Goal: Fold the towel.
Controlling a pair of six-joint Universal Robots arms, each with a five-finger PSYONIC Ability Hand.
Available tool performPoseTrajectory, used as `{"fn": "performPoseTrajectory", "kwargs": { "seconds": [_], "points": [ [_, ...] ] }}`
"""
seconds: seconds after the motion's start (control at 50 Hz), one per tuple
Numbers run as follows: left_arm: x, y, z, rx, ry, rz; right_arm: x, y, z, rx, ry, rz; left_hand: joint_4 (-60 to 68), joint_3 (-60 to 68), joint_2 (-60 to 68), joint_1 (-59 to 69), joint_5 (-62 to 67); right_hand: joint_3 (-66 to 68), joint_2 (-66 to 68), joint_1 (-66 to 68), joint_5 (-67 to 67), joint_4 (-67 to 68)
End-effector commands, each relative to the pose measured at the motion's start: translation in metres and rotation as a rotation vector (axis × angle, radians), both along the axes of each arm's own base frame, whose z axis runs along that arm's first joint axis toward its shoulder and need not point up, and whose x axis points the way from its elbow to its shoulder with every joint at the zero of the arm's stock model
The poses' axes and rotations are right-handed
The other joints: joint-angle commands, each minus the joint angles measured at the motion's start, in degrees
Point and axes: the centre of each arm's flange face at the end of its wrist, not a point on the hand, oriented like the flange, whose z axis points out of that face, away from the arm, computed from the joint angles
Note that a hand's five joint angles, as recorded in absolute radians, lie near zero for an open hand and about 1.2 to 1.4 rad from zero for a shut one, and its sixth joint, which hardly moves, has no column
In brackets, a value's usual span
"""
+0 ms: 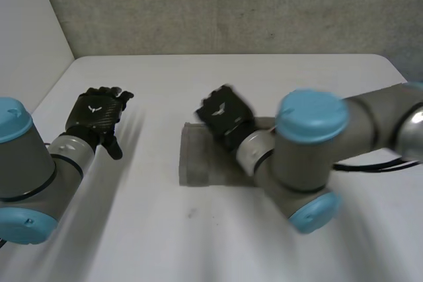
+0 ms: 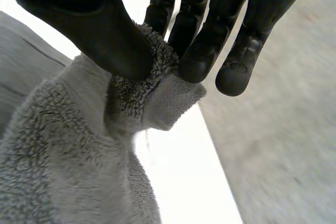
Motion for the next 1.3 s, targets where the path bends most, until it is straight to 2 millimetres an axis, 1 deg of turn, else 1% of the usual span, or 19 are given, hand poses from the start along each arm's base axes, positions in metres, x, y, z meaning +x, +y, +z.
{"fn": "performPoseTrajectory", "kwargs": {
  "seconds": [0.02,0.18,0.32,0.34,0.36,0.38,0.52,0.56,0.62,0.66,0.8,0.9,0.92,0.94,0.96,1.0,1.14,1.18,1.3],
  "points": [
    [0.001,0.000,-0.001,0.000,0.000,0.002,0.023,0.028,-0.031,0.041,0.069,0.086,0.5,0.6,0.6,0.3,-1.5,3.4,4.8,4.4,3.4,3.2],
    [0.000,0.001,-0.002,0.001,-0.001,0.000,0.023,0.042,-0.044,0.074,0.136,0.119,0.5,0.6,0.6,0.3,-1.5,3.4,4.8,4.4,3.4,3.2],
    [-0.001,0.001,-0.001,-0.002,0.000,-0.003,0.020,0.049,-0.031,0.059,0.134,0.147,0.5,0.6,0.6,0.3,-1.5,1.4,2.8,2.4,1.4,1.3],
    [-0.001,0.001,-0.001,-0.002,0.000,-0.003,0.018,0.048,-0.024,0.051,0.119,0.133,0.5,0.6,0.6,0.3,-1.5,-31.0,-29.7,-30.0,-31.0,-31.2],
    [-0.001,0.001,-0.001,-0.003,0.001,-0.005,0.018,0.048,-0.024,0.051,0.118,0.133,0.5,0.6,0.6,0.3,-1.5,-31.4,-30.0,-30.4,-31.4,-31.5],
    [-0.002,0.002,-0.001,-0.003,0.001,-0.006,0.016,0.045,-0.017,0.047,0.107,0.114,0.5,0.6,0.6,0.3,-1.5,-66.6,-65.2,-65.6,-66.6,-66.8],
    [-0.003,0.003,-0.001,-0.003,0.001,-0.011,-0.008,0.037,0.015,0.114,0.020,-0.021,0.5,0.6,0.6,0.3,-1.5,-66.6,-65.2,-65.6,-66.6,-66.8],
    [-0.003,0.003,-0.001,-0.003,0.001,-0.011,-0.045,0.003,0.021,0.225,-0.089,-0.174,0.5,0.6,0.6,0.3,-1.5,-66.6,-65.2,-65.6,-66.6,-66.8],
    [-0.004,0.004,-0.002,-0.002,0.000,-0.014,-0.066,-0.013,0.023,0.281,-0.142,-0.251,0.5,0.6,0.6,0.3,-1.5,-66.6,-65.2,-65.6,-66.6,-66.8],
    [-0.004,0.004,-0.002,-0.002,0.000,-0.014,-0.099,-0.031,0.013,0.372,-0.180,-0.354,0.5,0.6,0.6,0.3,-1.5,-66.6,-65.2,-65.6,-66.6,-66.8],
    [-0.004,0.004,-0.003,0.001,-0.001,-0.015,-0.143,-0.041,-0.034,0.445,-0.054,-0.410,0.5,0.6,0.6,0.3,-1.5,-65.3,-64.0,-64.4,-65.4,-65.5],
    [-0.005,0.005,-0.004,0.003,-0.001,-0.018,-0.168,-0.054,-0.059,0.418,0.008,-0.456,0.5,0.6,0.6,0.3,-1.5,-44.0,-42.6,-43.0,-44.0,-44.2],
    [-0.007,0.006,-0.004,0.001,-0.001,-0.023,-0.171,-0.061,-0.061,0.394,-0.003,-0.467,0.5,0.6,0.6,0.3,-1.5,-29.2,-27.8,-28.2,-29.2,-29.3],
    [-0.007,0.006,-0.004,0.001,-0.001,-0.023,-0.171,-0.061,-0.061,0.394,-0.003,-0.467,0.5,0.6,0.6,0.3,-1.5,-29.0,-27.6,-28.0,-29.0,-29.2],
    [-0.008,0.006,-0.004,0.000,-0.001,-0.026,-0.171,-0.068,-0.058,0.355,-0.025,-0.468,0.5,0.6,0.6,0.3,-1.5,-6.0,-4.7,-5.0,-6.0,-6.2],
    [-0.008,0.007,-0.004,0.000,-0.001,-0.028,-0.170,-0.072,-0.055,0.329,-0.039,-0.469,0.5,0.6,0.6,0.3,-1.5,3.3,4.7,4.3,3.3,3.1],
    [-0.008,0.007,-0.003,-0.001,0.001,-0.026,-0.157,-0.084,-0.023,0.220,-0.090,-0.437,0.5,0.6,0.6,0.3,-1.5,3.4,4.8,4.4,3.4,3.2],
    [-0.008,0.007,-0.003,-0.002,-0.001,-0.026,-0.128,-0.074,0.001,0.158,-0.118,-0.355,0.5,0.6,0.6,0.3,-1.5,3.4,4.8,4.4,3.4,3.2],
    [-0.009,0.008,-0.003,-0.001,-0.001,-0.026,-0.061,-0.034,0.008,0.186,-0.071,-0.151,0.5,0.6,0.6,0.3,-1.5,3.4,4.8,4.4,3.4,3.2]
  ]
}}
